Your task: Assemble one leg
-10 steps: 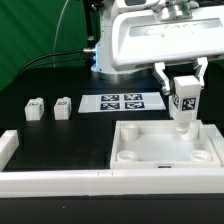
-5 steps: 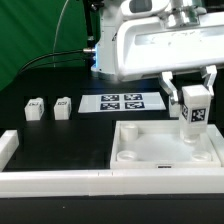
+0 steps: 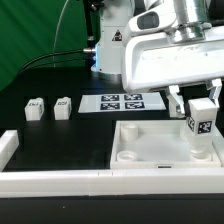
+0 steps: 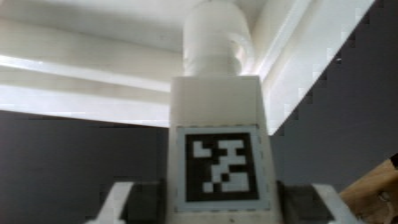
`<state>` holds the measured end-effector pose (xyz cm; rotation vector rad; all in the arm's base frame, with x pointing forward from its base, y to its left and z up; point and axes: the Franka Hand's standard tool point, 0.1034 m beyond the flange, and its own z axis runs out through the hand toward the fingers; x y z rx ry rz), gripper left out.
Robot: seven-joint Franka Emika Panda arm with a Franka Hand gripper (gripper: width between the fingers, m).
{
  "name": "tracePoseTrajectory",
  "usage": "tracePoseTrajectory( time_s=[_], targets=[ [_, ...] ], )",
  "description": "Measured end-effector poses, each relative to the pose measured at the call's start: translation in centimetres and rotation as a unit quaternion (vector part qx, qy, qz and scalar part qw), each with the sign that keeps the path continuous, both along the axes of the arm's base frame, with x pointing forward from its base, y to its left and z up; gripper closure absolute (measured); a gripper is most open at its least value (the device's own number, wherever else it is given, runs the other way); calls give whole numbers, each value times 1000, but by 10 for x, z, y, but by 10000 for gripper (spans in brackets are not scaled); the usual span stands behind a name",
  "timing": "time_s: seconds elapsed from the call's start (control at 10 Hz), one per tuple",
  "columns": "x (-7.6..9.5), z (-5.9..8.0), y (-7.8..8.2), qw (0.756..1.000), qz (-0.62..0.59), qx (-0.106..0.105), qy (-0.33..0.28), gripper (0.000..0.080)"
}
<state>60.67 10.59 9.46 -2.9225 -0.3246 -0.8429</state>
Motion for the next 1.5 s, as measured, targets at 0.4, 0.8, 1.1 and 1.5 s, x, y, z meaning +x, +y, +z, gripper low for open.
tracePoseTrajectory(
  time_s=[0.4, 0.8, 1.1, 1.5],
  targets=[
    [-1, -5, 4, 1000, 2, 1, -6, 508],
    [-4, -15, 4, 1000, 1, 2, -4, 508],
    [-6, -16, 3, 1000, 0, 2, -12, 508],
    [-9, -17, 2, 1000, 0, 1, -9, 292]
  ],
)
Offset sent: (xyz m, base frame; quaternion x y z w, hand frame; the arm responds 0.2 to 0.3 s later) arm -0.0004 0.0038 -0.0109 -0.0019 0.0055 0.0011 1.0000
